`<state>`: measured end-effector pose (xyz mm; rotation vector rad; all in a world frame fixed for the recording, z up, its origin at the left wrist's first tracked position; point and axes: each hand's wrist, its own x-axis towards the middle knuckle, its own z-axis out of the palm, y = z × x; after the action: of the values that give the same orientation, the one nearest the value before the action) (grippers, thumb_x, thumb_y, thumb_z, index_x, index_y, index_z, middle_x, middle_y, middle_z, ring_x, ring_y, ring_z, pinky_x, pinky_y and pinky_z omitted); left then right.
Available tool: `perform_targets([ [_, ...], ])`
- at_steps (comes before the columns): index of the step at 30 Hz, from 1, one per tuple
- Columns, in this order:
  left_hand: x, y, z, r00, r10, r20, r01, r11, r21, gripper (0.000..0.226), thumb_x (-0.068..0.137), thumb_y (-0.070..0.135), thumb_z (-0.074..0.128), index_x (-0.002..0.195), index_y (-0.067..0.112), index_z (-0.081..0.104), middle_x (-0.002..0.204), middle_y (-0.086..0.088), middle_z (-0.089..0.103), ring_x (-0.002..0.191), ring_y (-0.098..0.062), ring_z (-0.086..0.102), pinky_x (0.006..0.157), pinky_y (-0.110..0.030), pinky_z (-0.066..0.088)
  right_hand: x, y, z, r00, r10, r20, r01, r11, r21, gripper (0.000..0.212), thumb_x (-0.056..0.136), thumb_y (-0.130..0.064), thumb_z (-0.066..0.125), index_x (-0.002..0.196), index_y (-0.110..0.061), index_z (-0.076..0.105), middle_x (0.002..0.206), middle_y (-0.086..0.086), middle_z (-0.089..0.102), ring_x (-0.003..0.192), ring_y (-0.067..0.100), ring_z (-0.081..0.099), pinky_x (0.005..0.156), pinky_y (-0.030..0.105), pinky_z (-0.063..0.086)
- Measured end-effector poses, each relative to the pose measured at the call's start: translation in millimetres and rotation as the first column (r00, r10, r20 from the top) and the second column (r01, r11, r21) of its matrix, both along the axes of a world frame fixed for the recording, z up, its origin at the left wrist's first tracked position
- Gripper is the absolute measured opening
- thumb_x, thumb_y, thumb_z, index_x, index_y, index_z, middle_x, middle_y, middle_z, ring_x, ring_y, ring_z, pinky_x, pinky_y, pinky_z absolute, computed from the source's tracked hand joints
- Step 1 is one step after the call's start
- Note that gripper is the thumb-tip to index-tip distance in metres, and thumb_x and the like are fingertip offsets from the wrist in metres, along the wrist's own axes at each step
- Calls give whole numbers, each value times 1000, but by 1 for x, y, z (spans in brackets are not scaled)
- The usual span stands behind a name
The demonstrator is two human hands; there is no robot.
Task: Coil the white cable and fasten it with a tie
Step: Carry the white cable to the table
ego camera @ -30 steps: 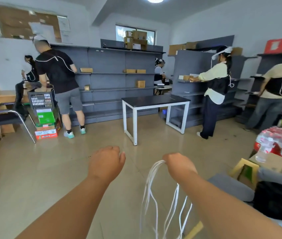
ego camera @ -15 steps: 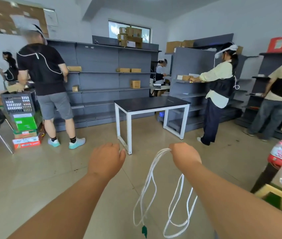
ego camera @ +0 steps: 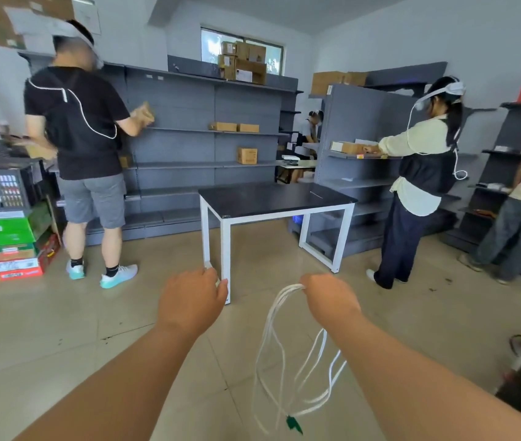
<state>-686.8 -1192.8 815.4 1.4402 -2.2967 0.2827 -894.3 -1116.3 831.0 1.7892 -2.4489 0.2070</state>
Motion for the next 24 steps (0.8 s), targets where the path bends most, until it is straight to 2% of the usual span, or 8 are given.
perform_targets([
  [2, -16, -25, -2, 1000, 1, 3, -1, 1000, 14, 37, 97, 39, 30, 102, 17, 59, 100, -3, 64, 92, -24, 59, 77, -32, 39, -16, -21, 1, 1000, -7, 0, 7, 1000, 5, 30, 86, 5, 40, 104, -13, 57, 96, 11, 56, 76, 25, 43, 67, 29, 36],
  [6, -55, -77, -8, 1000, -30, 5, 30, 999, 22, 37, 97, 38, 29, 101, 17, 59, 97, -1, 61, 89, -21, 57, 75, -31, 37, -51, -70, -1, 999, -36, 7, 36, 999, -6, 27, 86, 5, 41, 98, -16, 55, 72, 1, 42, 74, 25, 44, 65, 29, 37],
  [7, -65, -92, -11, 999, -38, 6, 37, 999, 21, 37, 97, 38, 29, 101, 17, 59, 95, -1, 61, 89, -21, 57, 74, -31, 38, -58, -85, -2, 999, -46, 9, 46, 999, -10, 26, 86, 5, 41, 96, -15, 55, 72, 1, 42, 73, 26, 46, 64, 30, 37],
  [13, -127, -197, -21, 996, -81, 45, 81, 997, 4, 38, 97, 41, 28, 101, 18, 59, 99, -2, 64, 90, -23, 59, 71, -32, 39, -106, -185, -11, 995, -99, 28, 98, 995, 5, 34, 82, 9, 42, 106, -10, 58, 101, 10, 60, 92, 30, 61, 65, 31, 42],
  [17, -165, -276, -6, 994, -104, 41, 105, 994, -25, 37, 97, 38, 27, 90, 16, 55, 94, -4, 63, 84, -24, 58, 69, -32, 38, -141, -261, -14, 993, -110, 46, 109, 994, 31, 30, 85, 5, 44, 104, -11, 59, 105, 10, 64, 96, 30, 62, 68, 32, 43],
  [19, -184, -315, 2, 992, -124, 34, 126, 990, -56, 38, 97, 39, 28, 95, 16, 58, 96, -2, 64, 86, -23, 60, 73, -33, 42, -157, -298, -14, 992, -120, 49, 118, 992, 35, 28, 86, 4, 46, 106, -10, 60, 106, 10, 64, 97, 29, 62, 71, 33, 45],
  [21, -203, -350, 8, 989, -140, 47, 143, 987, -78, 39, 96, 40, 28, 99, 17, 60, 98, -1, 65, 89, -23, 61, 76, -34, 45, -175, -329, -11, 991, -128, 51, 127, 992, 22, 24, 89, 0, 47, 106, -11, 60, 104, 9, 65, 96, 28, 62, 72, 33, 46],
  [24, -227, -391, 14, 985, -150, 85, 158, 983, -89, 39, 97, 40, 28, 99, 17, 59, 96, -1, 64, 89, -22, 59, 76, -34, 43, -204, -364, -7, 984, -164, 69, 166, 986, -30, 22, 88, -1, 47, 101, -13, 61, 90, 8, 63, 81, 29, 58, 65, 30, 42],
])
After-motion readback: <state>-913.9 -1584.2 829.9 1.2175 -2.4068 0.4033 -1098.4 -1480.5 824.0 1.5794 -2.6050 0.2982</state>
